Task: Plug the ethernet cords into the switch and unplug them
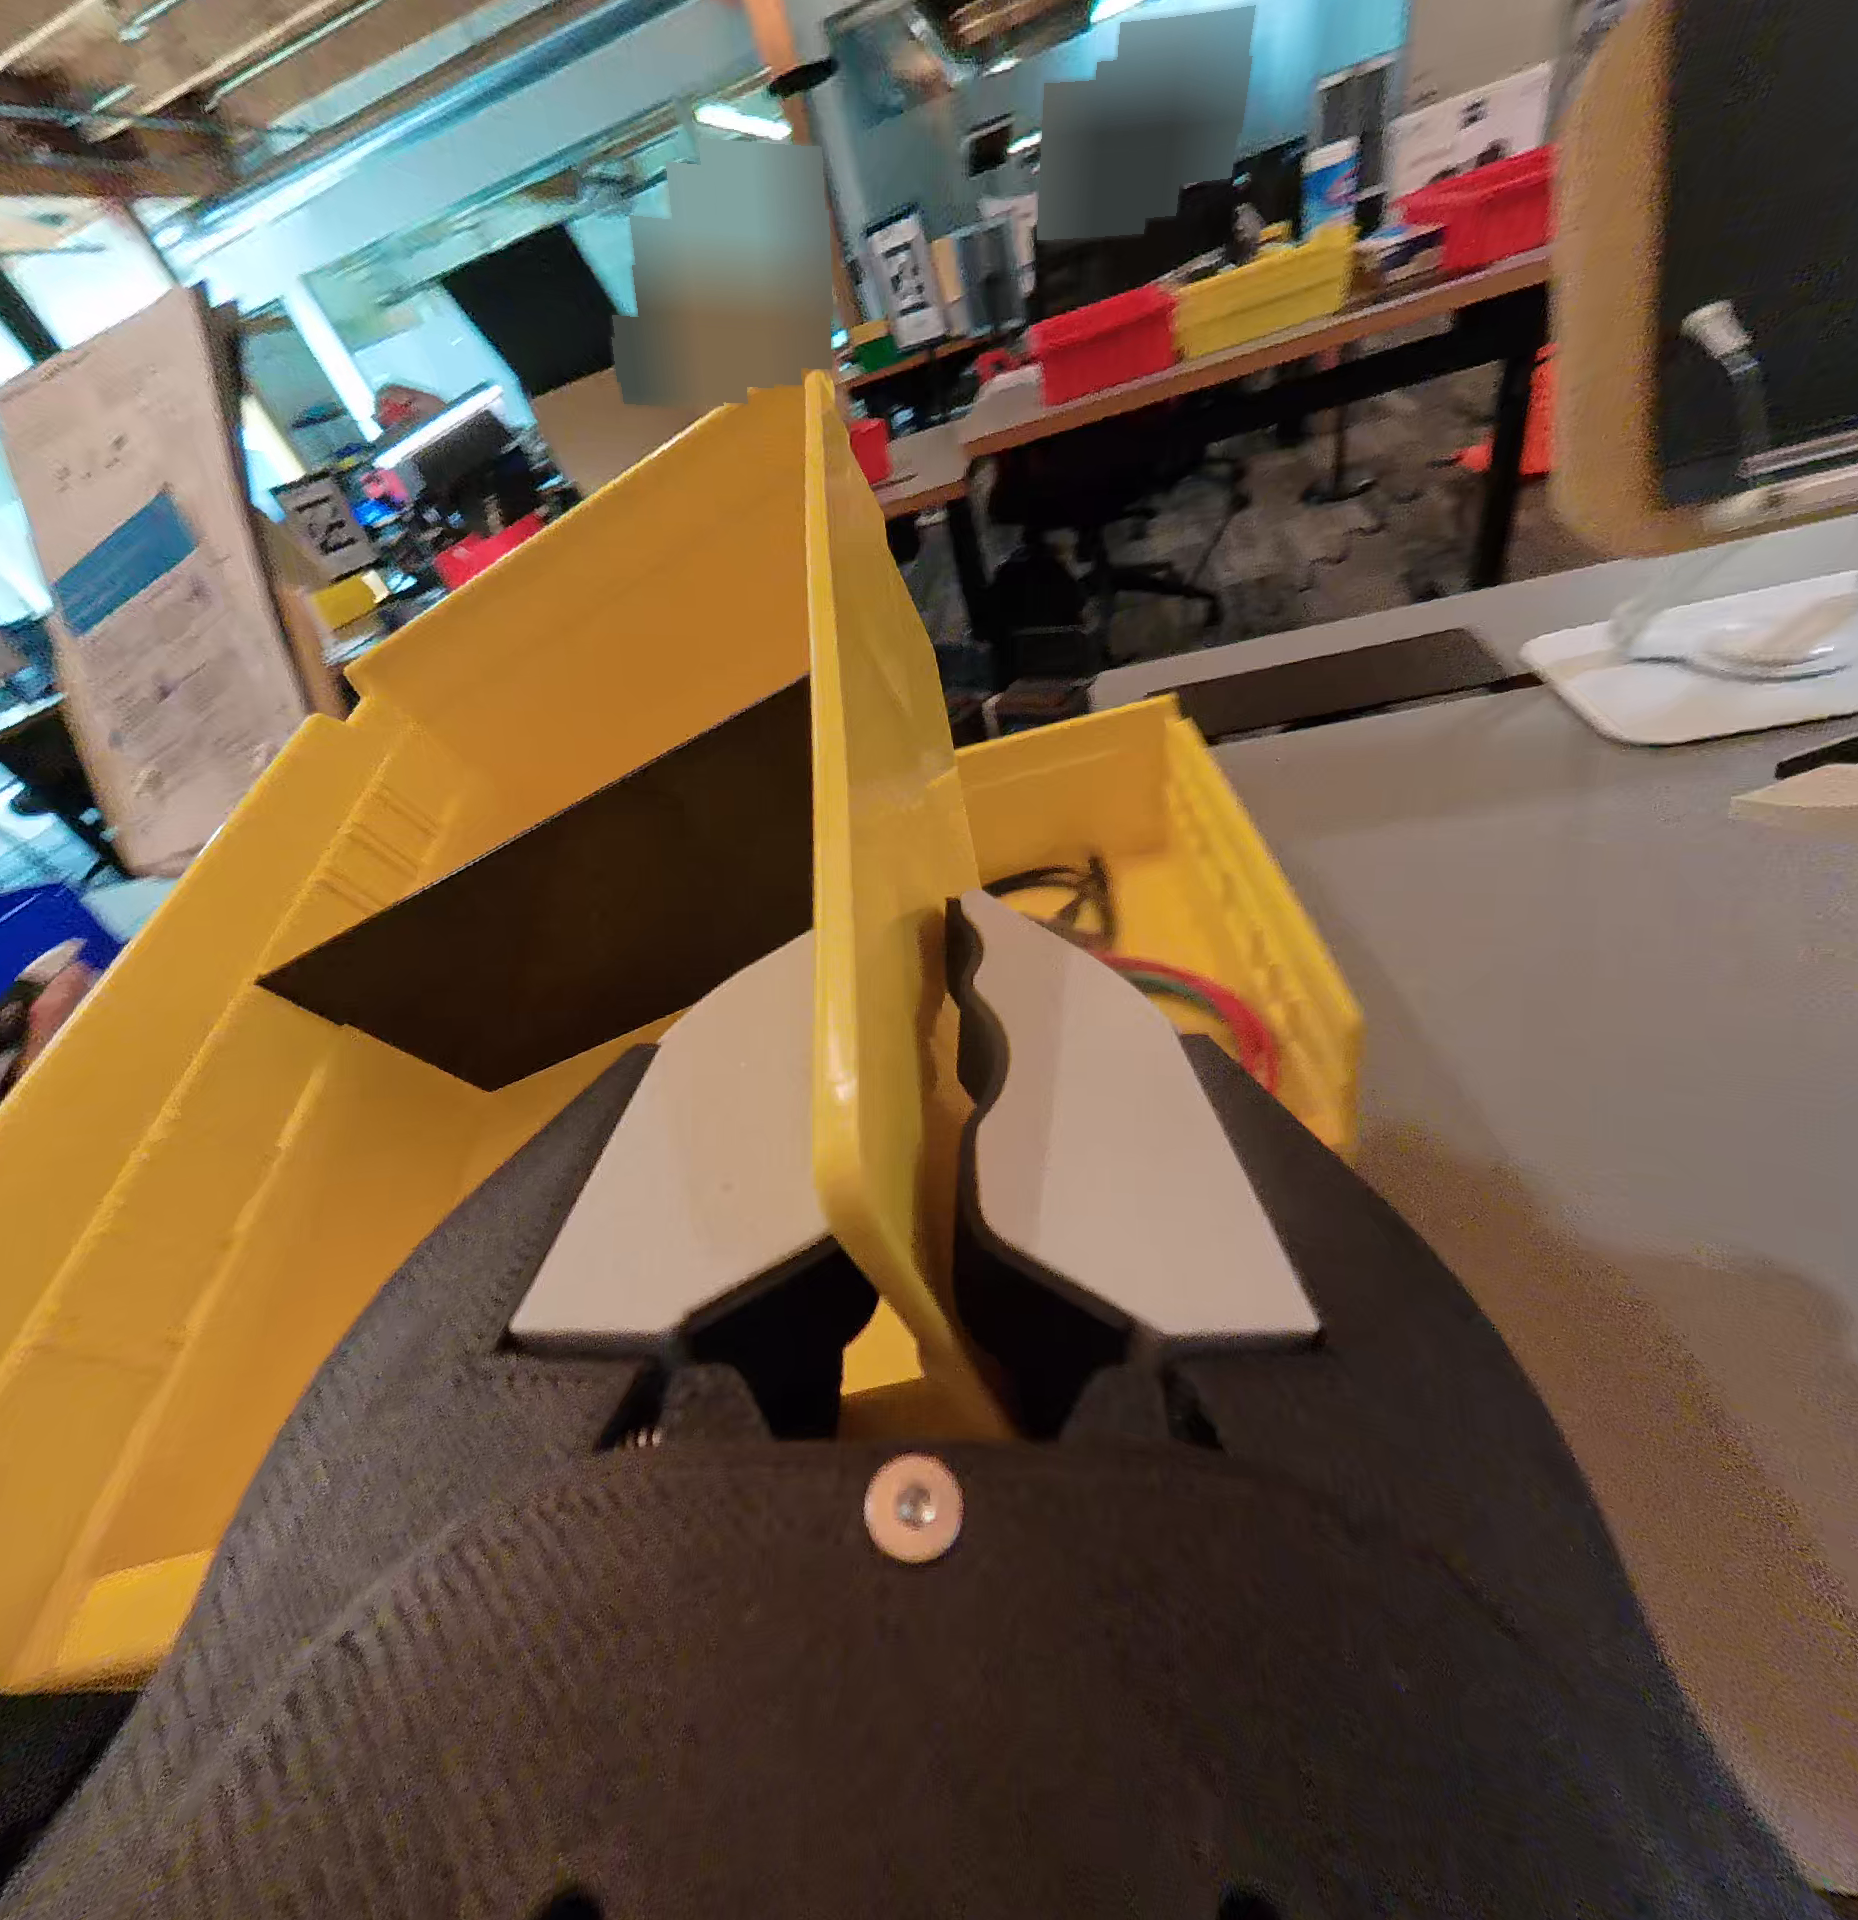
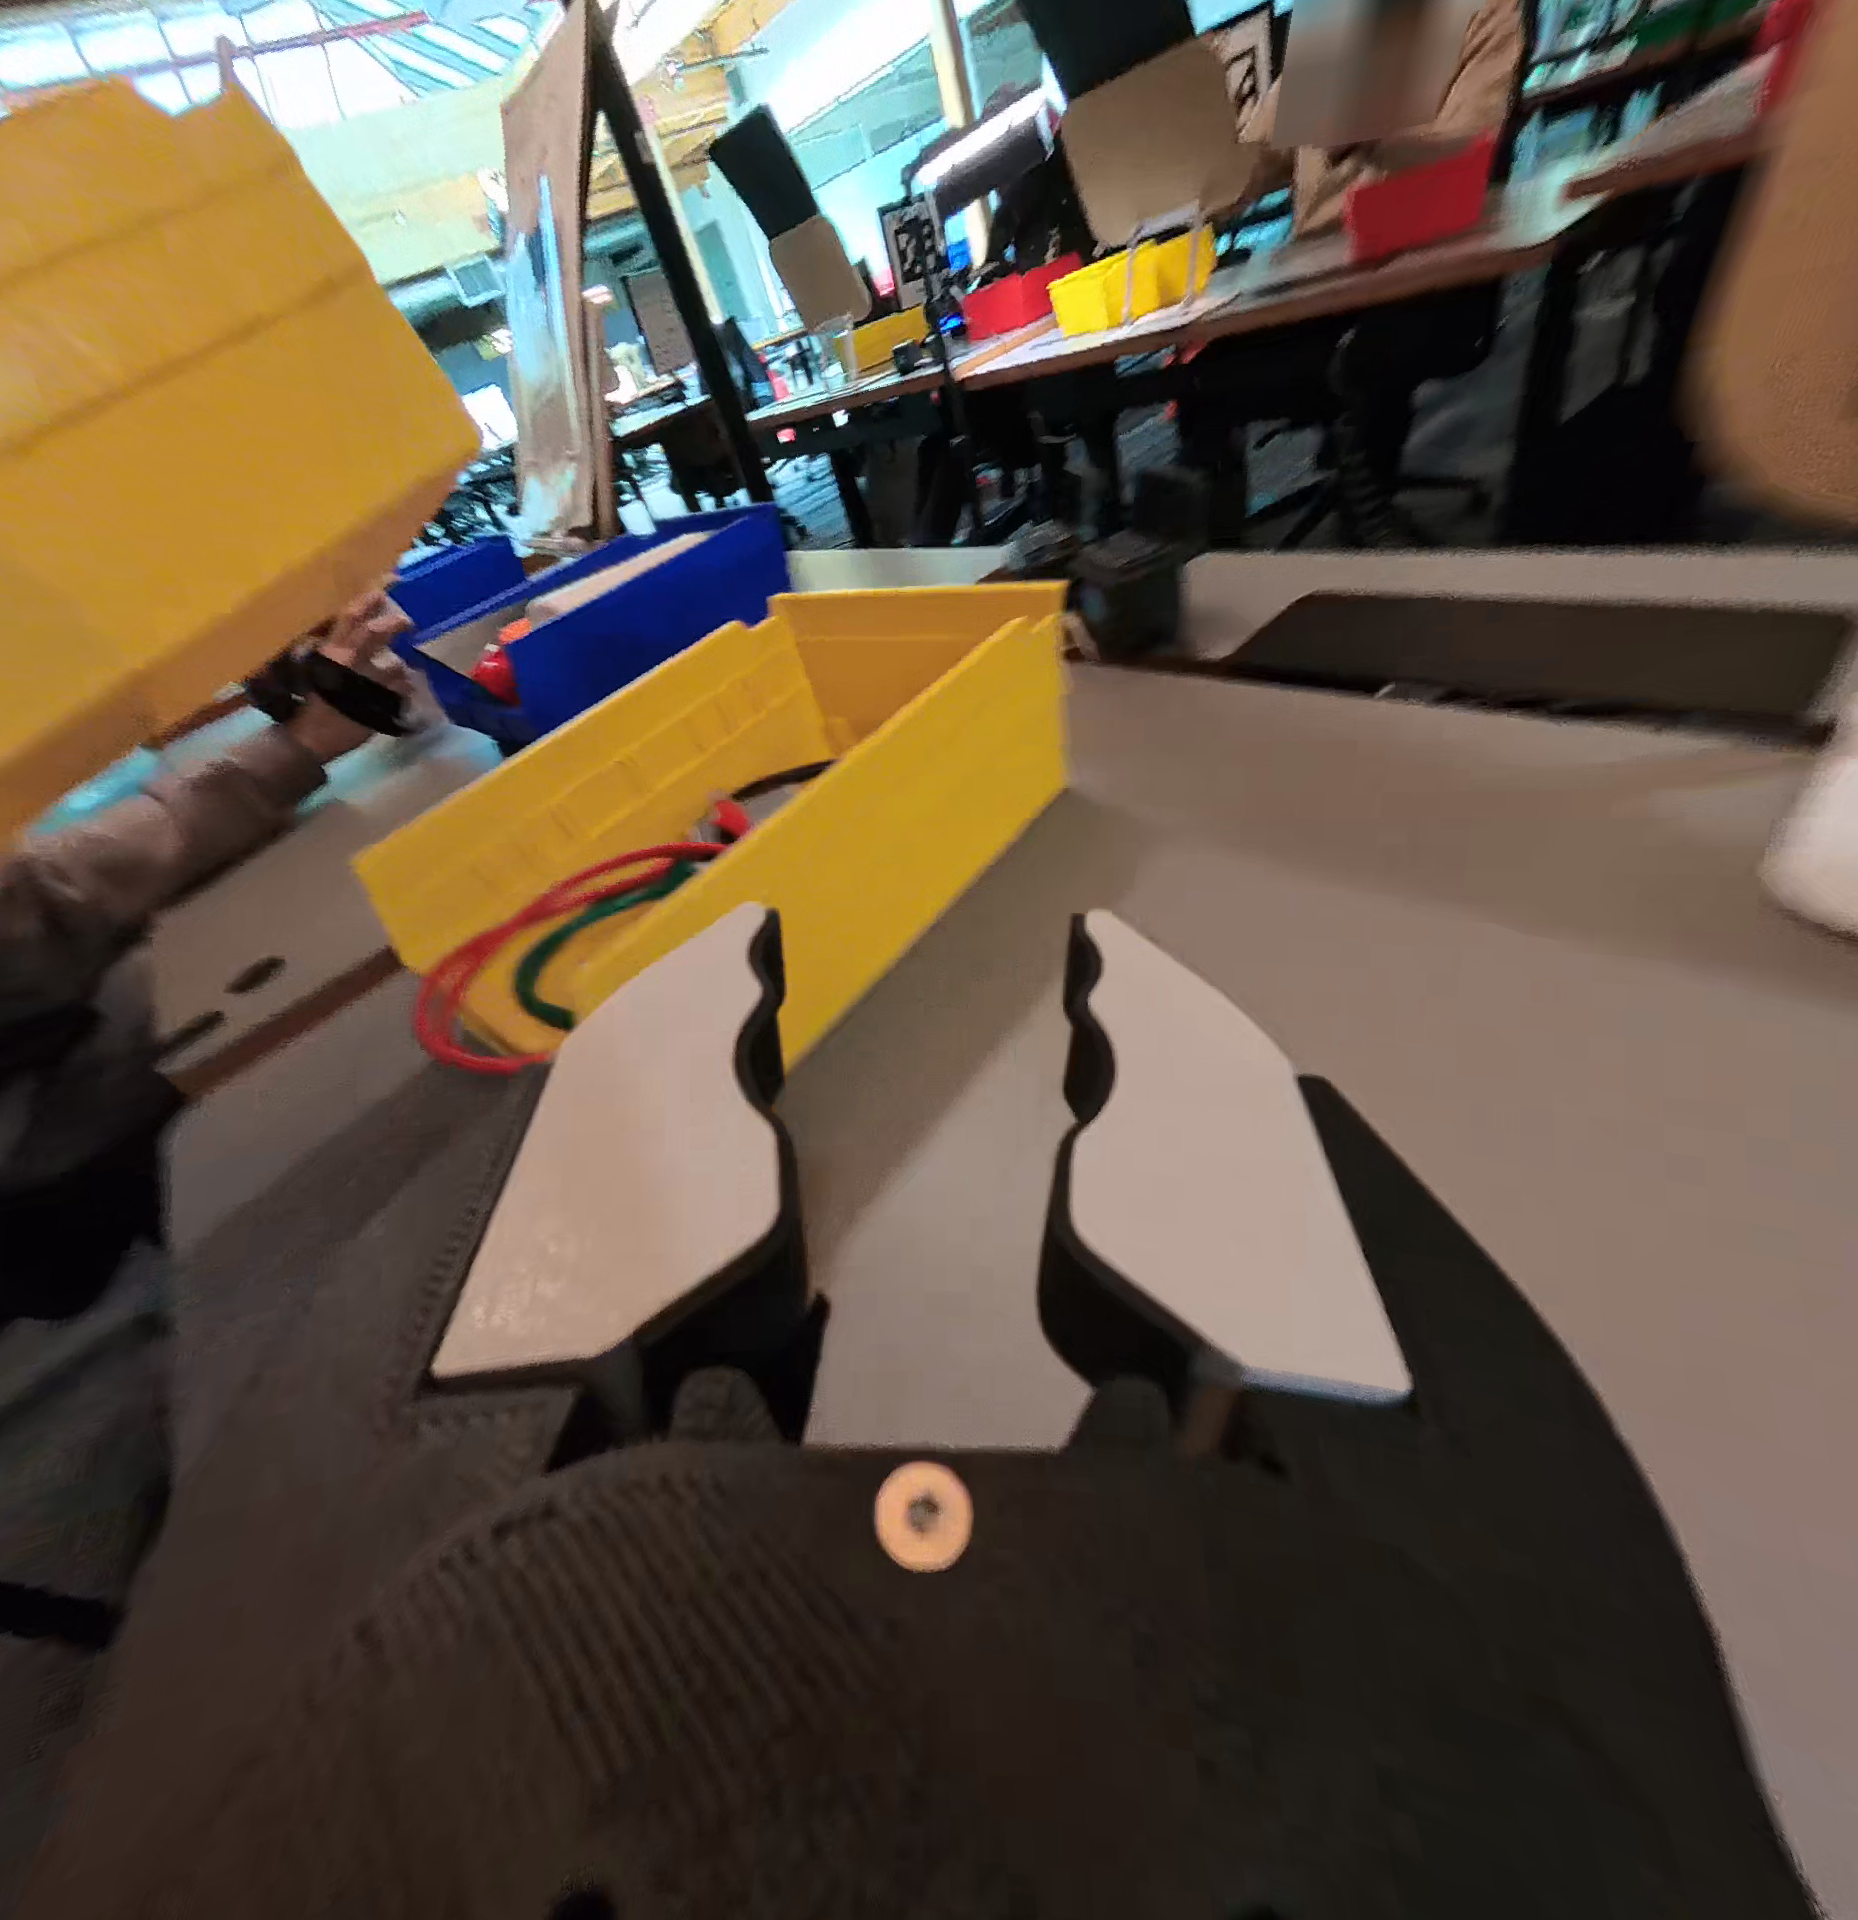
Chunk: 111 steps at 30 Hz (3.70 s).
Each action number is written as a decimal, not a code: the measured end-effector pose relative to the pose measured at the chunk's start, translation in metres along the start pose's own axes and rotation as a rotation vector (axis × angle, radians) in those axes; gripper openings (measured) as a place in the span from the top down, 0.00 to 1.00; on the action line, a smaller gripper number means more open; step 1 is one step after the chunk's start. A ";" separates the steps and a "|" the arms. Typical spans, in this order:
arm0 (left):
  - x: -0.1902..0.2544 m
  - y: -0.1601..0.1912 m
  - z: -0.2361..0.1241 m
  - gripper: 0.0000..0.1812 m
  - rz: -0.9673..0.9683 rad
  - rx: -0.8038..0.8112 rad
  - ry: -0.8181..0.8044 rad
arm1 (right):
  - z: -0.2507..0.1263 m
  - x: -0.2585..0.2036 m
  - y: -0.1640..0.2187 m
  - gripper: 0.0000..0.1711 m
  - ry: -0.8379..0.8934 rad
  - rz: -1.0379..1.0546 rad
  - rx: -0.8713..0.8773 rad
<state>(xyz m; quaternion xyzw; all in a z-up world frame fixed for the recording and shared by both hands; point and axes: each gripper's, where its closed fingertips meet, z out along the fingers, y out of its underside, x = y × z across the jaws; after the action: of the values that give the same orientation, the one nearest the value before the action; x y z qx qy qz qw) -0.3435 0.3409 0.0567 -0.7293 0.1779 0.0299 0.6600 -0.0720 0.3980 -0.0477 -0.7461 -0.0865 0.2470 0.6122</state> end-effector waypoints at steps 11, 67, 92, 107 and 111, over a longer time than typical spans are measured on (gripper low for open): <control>0.245 -0.066 0.009 0.96 0.161 0.163 0.541 | -0.215 0.152 -0.001 0.72 0.304 -0.521 0.093; 0.431 0.044 -0.027 0.74 0.060 0.045 1.116 | -0.240 0.187 -0.010 0.55 0.201 0.254 0.305; 0.537 0.000 -0.096 0.37 -0.507 0.019 1.789 | -0.287 0.139 0.023 0.46 0.292 -0.116 0.079; 0.508 -0.021 -0.055 0.46 -0.702 0.044 1.690 | -0.295 0.185 0.060 0.78 0.455 -0.300 -0.205; 0.498 -0.022 -0.045 0.46 -0.807 0.027 1.668 | -0.338 0.246 0.050 0.94 0.605 -0.289 -0.237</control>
<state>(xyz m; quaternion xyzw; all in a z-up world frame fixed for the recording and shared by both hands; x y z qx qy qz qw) 0.1197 0.1890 -0.0551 -0.5138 0.3284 -0.7387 0.2872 0.2922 0.1979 -0.1172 -0.8314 -0.0341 -0.0860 0.5478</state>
